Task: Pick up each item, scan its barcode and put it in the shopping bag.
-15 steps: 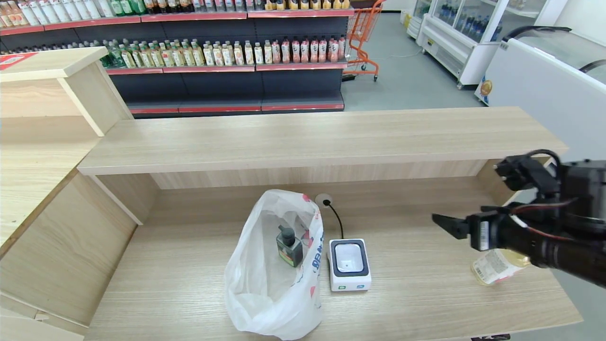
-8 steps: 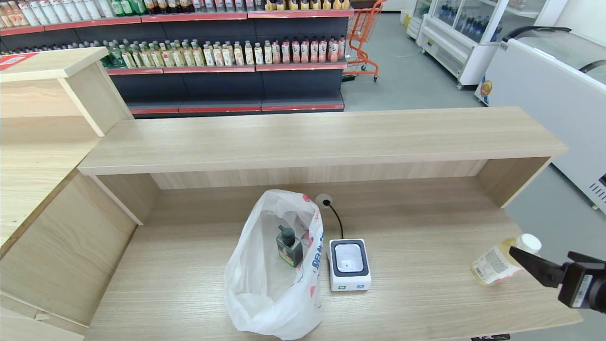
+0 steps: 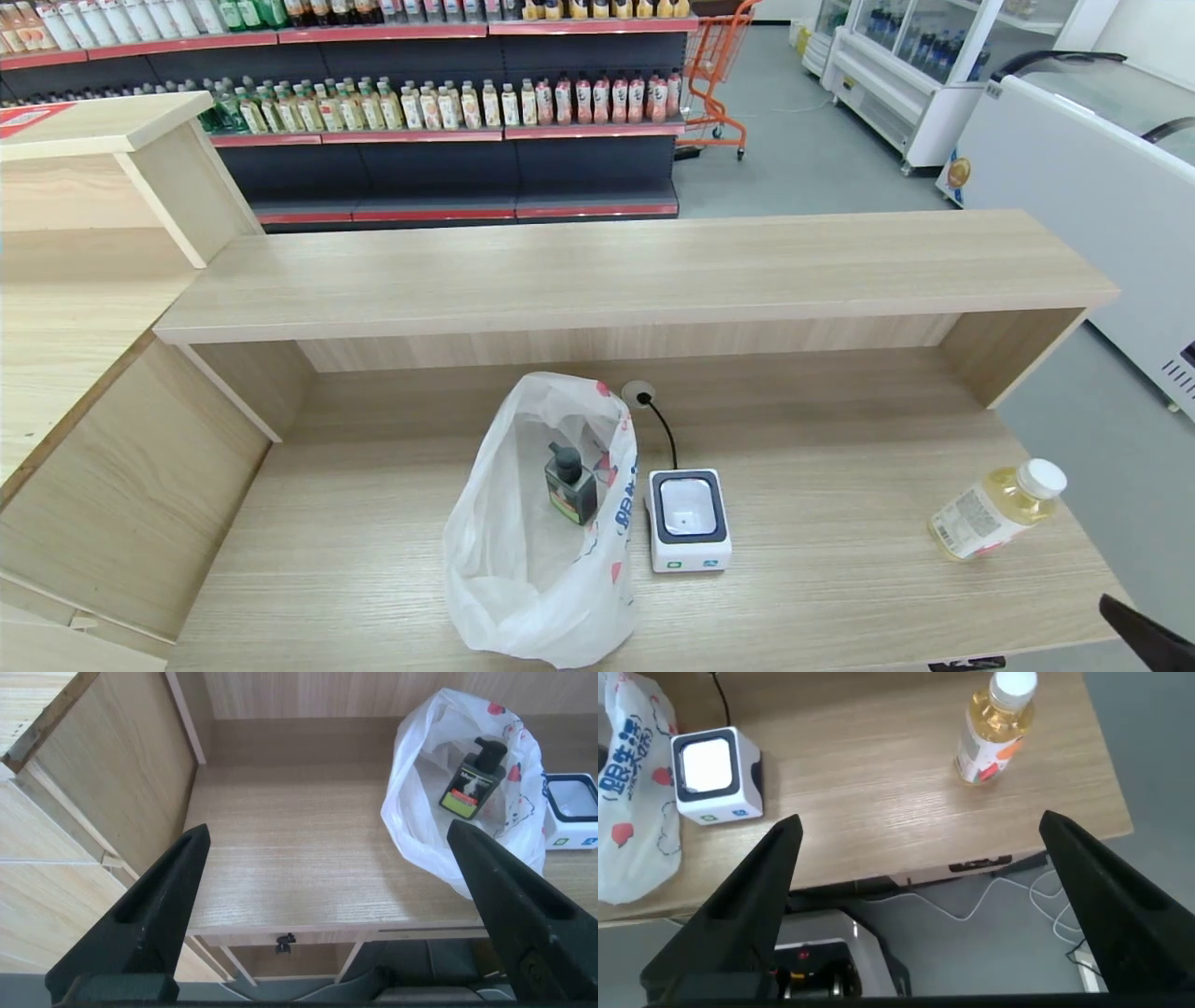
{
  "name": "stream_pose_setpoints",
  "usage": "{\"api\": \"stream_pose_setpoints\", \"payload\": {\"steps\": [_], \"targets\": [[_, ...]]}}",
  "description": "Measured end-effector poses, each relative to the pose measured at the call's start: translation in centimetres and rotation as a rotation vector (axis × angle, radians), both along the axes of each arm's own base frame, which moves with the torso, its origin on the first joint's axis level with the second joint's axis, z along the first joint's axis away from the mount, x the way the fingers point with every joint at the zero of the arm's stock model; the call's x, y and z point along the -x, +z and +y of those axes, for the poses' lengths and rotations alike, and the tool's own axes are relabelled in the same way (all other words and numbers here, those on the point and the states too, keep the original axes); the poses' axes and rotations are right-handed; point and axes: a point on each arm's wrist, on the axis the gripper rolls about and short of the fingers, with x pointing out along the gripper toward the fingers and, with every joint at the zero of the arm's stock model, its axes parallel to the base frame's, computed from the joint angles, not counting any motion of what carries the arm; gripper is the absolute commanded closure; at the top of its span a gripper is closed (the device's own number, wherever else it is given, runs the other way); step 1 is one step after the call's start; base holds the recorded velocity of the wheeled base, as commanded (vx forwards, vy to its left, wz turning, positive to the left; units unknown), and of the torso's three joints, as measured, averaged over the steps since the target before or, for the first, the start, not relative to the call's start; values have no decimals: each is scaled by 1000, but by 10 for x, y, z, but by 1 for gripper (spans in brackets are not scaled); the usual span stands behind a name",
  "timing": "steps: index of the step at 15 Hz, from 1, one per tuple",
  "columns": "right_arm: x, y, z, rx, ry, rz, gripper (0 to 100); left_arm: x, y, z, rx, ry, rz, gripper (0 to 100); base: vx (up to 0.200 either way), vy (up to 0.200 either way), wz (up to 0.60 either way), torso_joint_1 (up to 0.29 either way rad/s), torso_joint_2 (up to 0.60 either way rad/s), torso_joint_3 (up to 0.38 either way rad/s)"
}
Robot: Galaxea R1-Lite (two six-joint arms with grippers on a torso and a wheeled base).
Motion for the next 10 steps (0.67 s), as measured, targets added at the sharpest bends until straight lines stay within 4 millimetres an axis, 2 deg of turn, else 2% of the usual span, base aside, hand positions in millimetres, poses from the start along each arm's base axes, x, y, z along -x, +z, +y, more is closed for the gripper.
{"api": "stream_pose_setpoints", "payload": {"steps": [4,7,10], "targets": [[23,-1,-3,-3,-10,-43,0,0,0,0,0,1,0,0,-200,-200,0,-4,-2,2],[34,-4,-4,-5,-13,-63,0,0,0,0,1,0,0,0,0,0,0,0,0,0],[41,-4,-4,-8,-18,-100,0,0,0,0,-2,-1,0,0,0,-200,0,12,4,1]]}}
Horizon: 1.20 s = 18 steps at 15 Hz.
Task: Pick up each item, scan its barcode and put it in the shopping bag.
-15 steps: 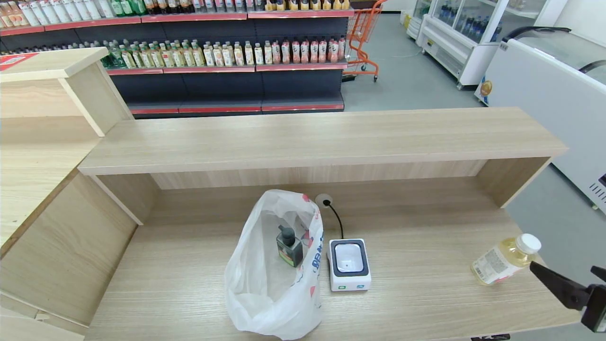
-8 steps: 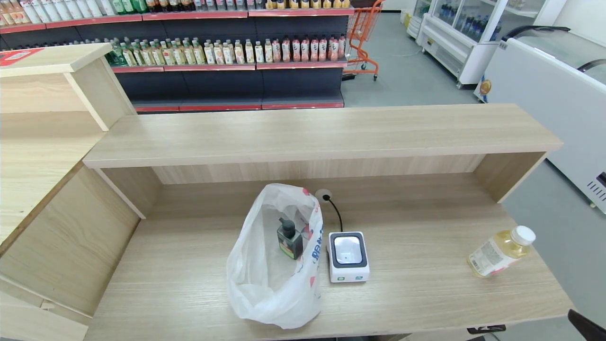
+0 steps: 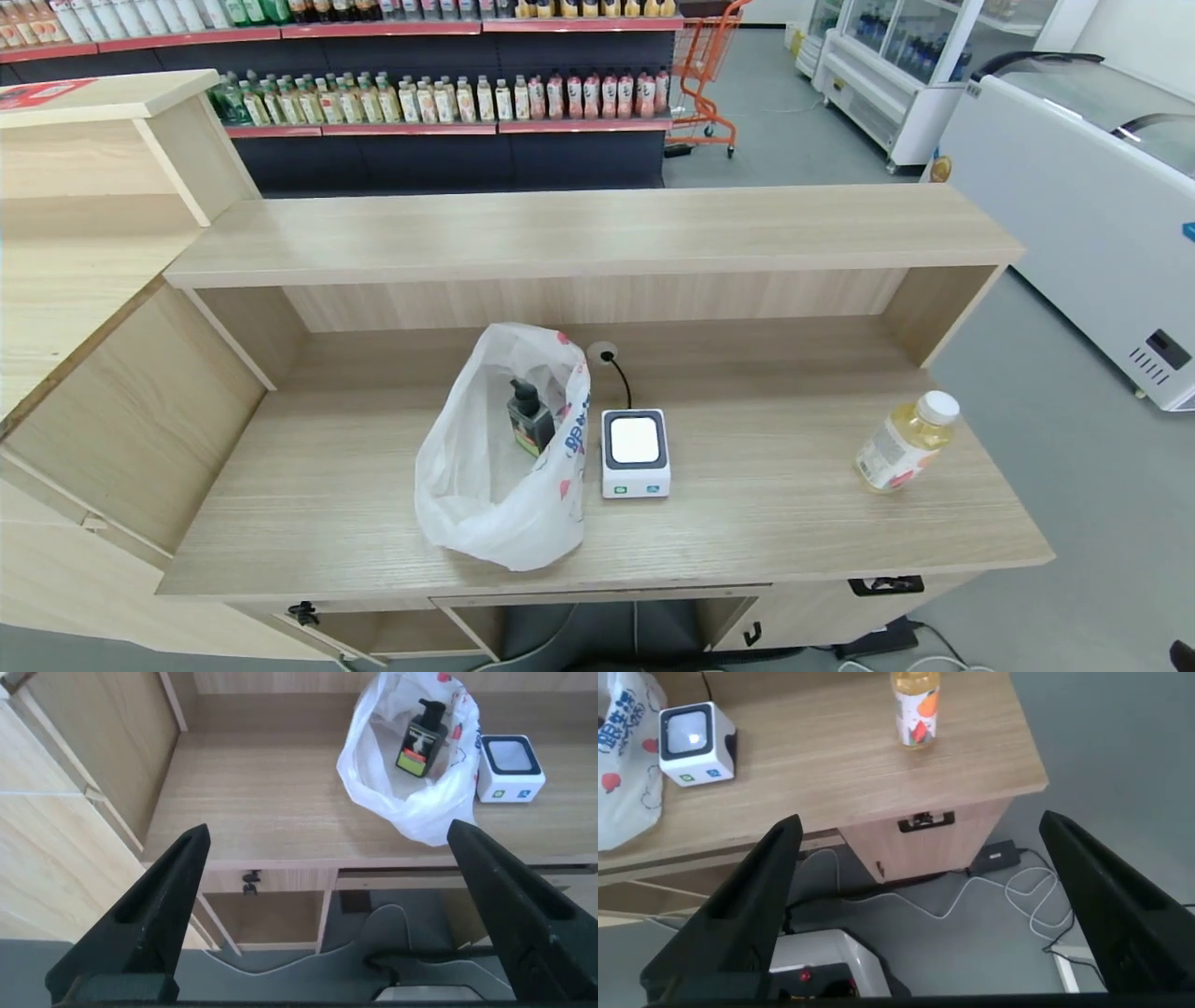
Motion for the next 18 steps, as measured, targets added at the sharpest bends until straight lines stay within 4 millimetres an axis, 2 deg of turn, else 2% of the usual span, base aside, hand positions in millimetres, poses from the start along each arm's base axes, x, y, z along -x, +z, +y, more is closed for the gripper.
{"api": "stream_pose_setpoints", "payload": {"steps": [11,15,18], "targets": [[4,7,0,-5,-1,-51,0,0,0,0,-3,1,0,0,0,-200,0,3,4,2],[7,3,0,-6,8,-55,0,0,0,0,-4,1,0,0,0,-200,0,4,4,2],[7,3,0,-11,12,-59,0,0,0,0,-2,1,0,0,0,0,0,0,0,0]]}}
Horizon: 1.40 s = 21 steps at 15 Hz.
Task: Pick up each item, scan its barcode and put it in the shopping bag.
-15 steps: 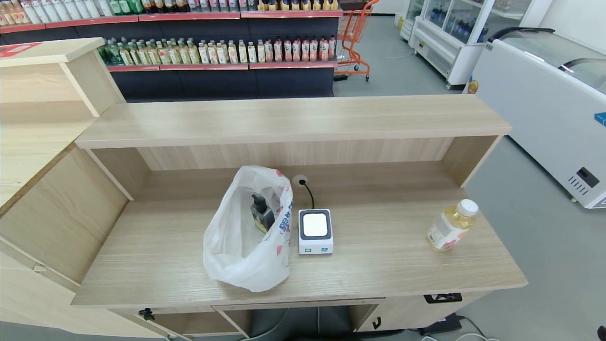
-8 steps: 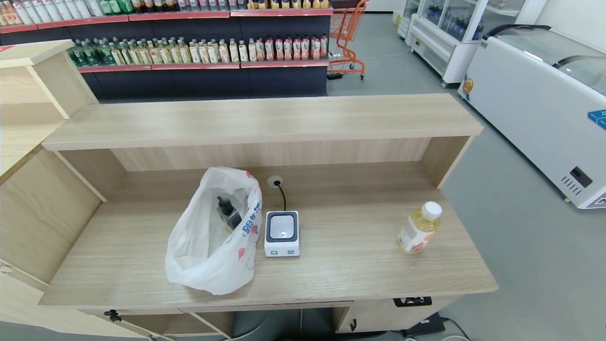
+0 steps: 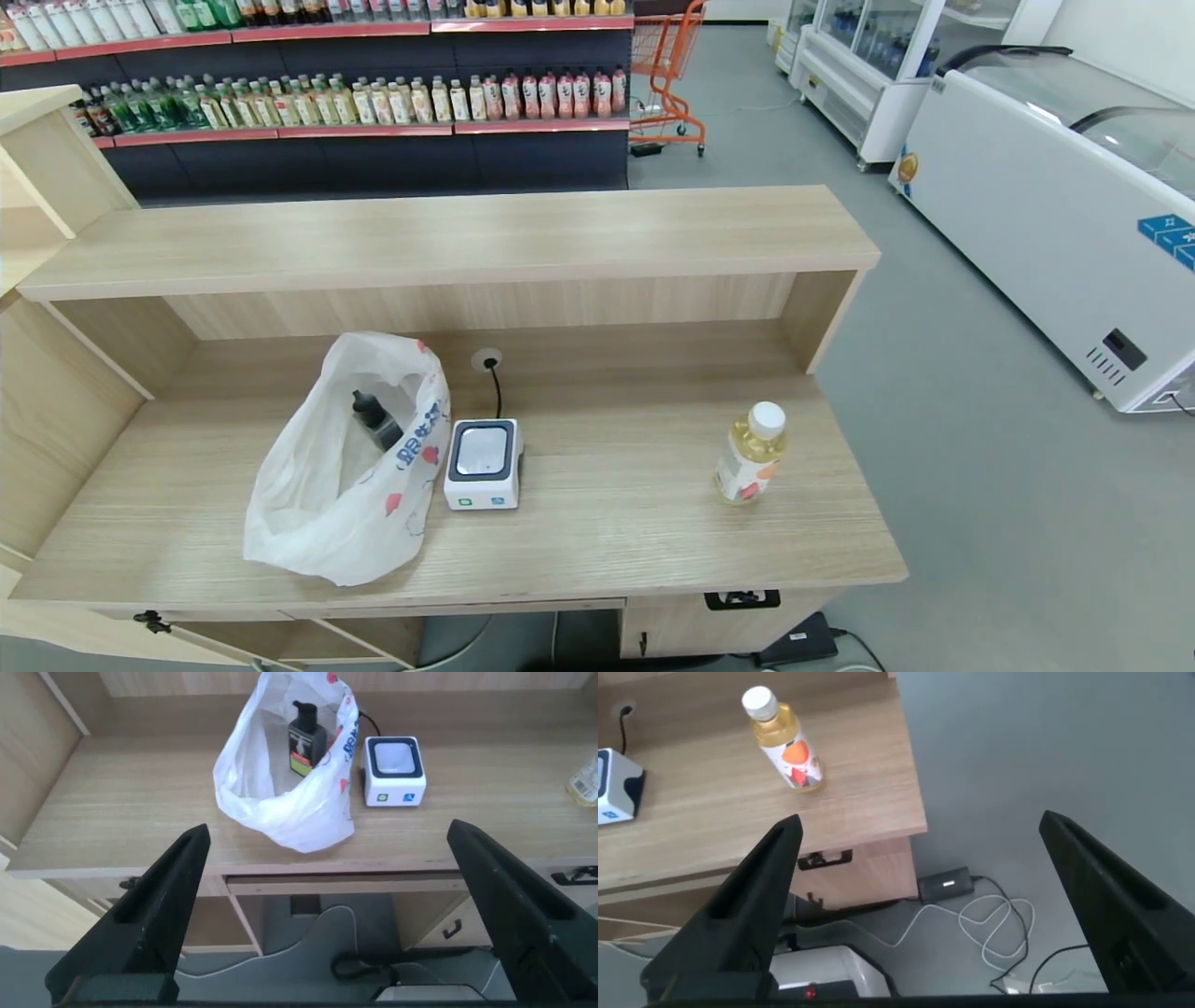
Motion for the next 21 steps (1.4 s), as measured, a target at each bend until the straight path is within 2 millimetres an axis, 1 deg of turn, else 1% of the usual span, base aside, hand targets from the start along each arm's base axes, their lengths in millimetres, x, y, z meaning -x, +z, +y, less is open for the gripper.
{"api": "stream_pose_setpoints", "payload": {"steps": [2,4,5,7,9,10,12,15,17,19,21], "targets": [[-4,10,0,-24,-2,-1,0,0,0,0,0,0,0,0,0,0,0,0,0,0],[-18,29,2,-73,-14,27,0,0,0,0,0,0,0,0,0,0,0,0,0,0],[-31,39,3,-89,-19,57,0,0,0,0,0,0,0,0,0,0,0,0,0,0],[-64,55,5,-77,-27,114,0,0,0,0,1,1,0,0,0,0,0,0,0,0],[-99,56,8,-28,-37,137,0,0,0,0,1,0,0,0,0,0,0,0,0,0],[-114,49,9,-3,-46,157,0,0,0,0,0,0,0,0,0,0,0,0,0,0],[-137,31,11,38,-53,201,0,0,0,0,1,0,0,0,0,0,0,0,0,0],[-161,3,12,61,-57,296,0,0,0,0,1,0,0,0,0,0,0,0,0,0],[-176,-9,15,64,-47,323,0,0,0,0,1,0,0,0,0,0,0,0,0,0],[-193,-21,23,62,-2,335,0,0,0,0,1,0,0,0,0,0,0,0,0,0],[-209,-30,36,65,63,332,0,0,0,0,1,0,0,0,0,0,0,0,0,0]]}}
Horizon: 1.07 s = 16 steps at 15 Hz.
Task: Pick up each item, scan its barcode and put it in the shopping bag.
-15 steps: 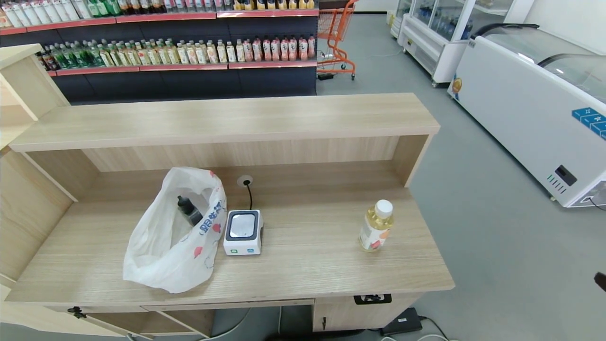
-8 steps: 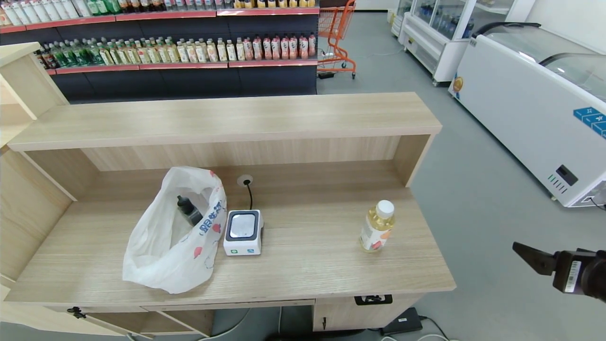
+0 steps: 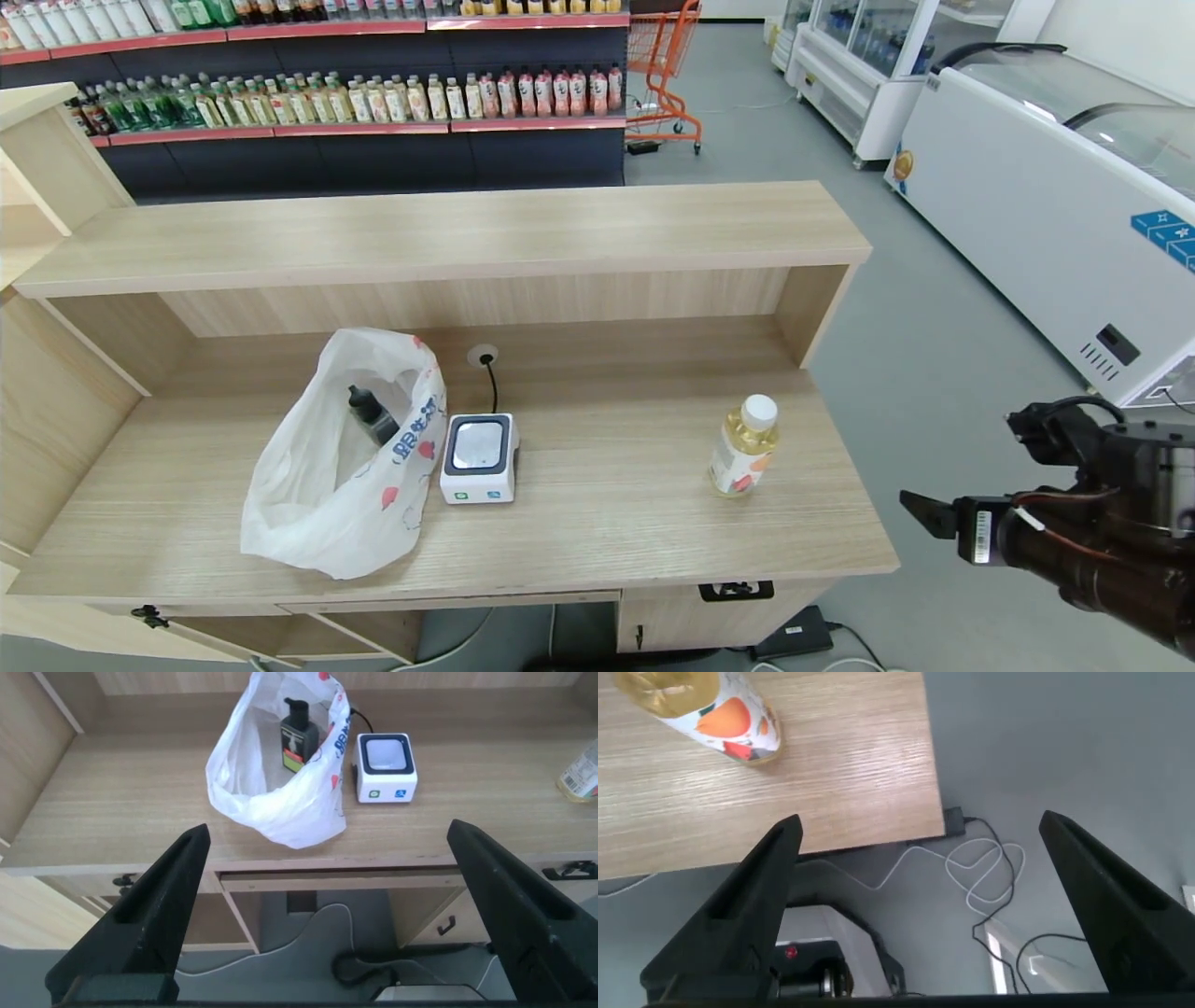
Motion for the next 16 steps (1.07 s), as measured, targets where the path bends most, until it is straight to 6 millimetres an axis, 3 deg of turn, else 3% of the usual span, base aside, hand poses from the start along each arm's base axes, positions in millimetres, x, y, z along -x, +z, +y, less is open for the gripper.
{"api": "stream_pose_setpoints", "payload": {"steps": [8,16], "targets": [[-47,-22,30,15,98,-13,0,0,0,0,0,0,0,0,0,0,0,0,0,0],[-76,-40,53,34,177,-79,0,0,0,0,0,0,0,0,0,0,0,0,0,0]]}}
